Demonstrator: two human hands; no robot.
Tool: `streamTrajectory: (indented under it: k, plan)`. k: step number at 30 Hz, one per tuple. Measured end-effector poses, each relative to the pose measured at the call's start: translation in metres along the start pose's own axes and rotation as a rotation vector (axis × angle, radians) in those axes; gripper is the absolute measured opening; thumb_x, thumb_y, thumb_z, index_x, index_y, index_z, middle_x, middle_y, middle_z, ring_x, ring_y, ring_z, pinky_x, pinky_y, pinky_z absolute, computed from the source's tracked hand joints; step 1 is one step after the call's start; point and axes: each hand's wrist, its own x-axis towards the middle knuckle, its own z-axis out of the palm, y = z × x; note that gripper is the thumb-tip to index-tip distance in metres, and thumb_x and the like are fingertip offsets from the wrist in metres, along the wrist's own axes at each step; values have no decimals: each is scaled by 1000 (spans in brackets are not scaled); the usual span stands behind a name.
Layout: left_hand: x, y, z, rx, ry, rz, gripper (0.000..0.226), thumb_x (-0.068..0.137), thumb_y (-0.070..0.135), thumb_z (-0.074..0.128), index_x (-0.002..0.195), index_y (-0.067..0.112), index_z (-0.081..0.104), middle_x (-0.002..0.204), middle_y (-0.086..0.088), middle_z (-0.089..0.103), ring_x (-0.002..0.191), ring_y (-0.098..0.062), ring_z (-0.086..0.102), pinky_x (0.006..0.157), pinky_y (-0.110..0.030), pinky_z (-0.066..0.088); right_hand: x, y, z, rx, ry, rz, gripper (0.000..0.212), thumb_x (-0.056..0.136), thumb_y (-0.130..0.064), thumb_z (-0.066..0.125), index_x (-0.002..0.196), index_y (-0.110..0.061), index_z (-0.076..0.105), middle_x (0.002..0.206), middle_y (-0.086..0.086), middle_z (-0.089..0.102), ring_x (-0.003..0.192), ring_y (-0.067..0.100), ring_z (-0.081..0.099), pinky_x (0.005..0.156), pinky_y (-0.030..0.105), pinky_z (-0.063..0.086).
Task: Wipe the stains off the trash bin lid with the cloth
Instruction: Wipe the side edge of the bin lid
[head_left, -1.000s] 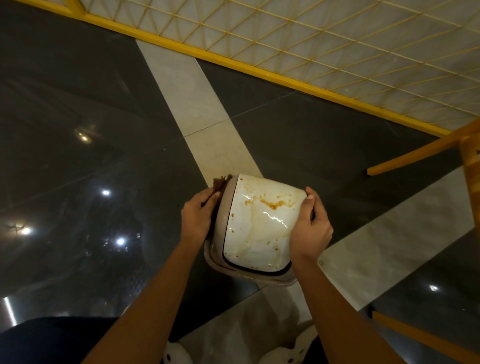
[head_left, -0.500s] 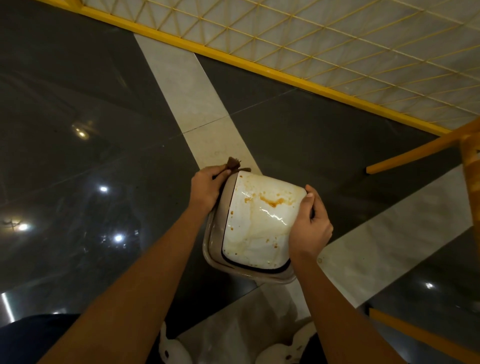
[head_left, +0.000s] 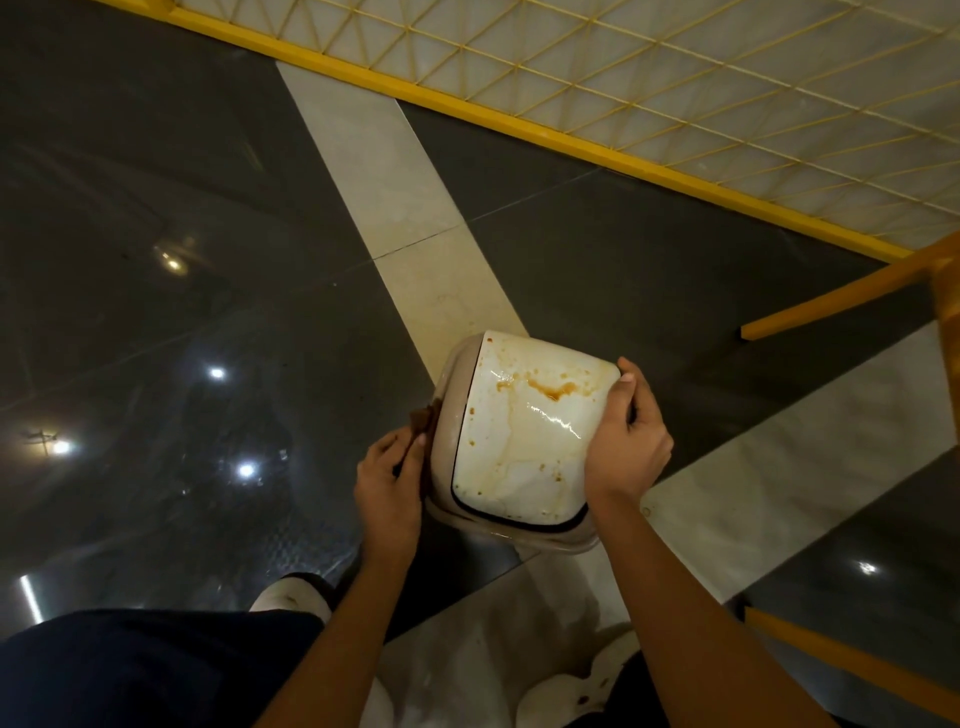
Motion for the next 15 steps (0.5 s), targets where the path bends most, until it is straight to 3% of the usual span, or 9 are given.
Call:
streamTrajectory:
  k: [6, 11, 15]
  plan:
    - [3, 10, 9, -88, 46, -54, 27, 88, 22, 59, 114, 15, 64, 116, 1, 56, 113, -21, 52, 100, -43, 44, -2, 2, 1, -3, 10, -12, 30, 97, -36, 40, 119, -31, 60, 109, -2, 66, 95, 14, 61, 72, 19, 46]
    - [-49, 7, 16, -183, 249, -166, 30, 91, 19, 54, 119, 9, 60, 113, 6, 51, 110, -12, 49, 90, -20, 36, 0, 2, 2, -4, 35, -19, 29, 97, -36, 41, 118, -33, 60, 108, -1, 67, 95, 17, 62, 75, 27, 51]
    - [-43, 3, 17, -165, 250, -177, 31, 92, 21, 54, 119, 8, 60, 117, 1, 54, 112, -16, 50, 96, -28, 39, 0, 4, 2, -23, 28, -31, 30, 97, -38, 40, 118, -33, 60, 105, 1, 67, 93, 20, 63, 77, 34, 54]
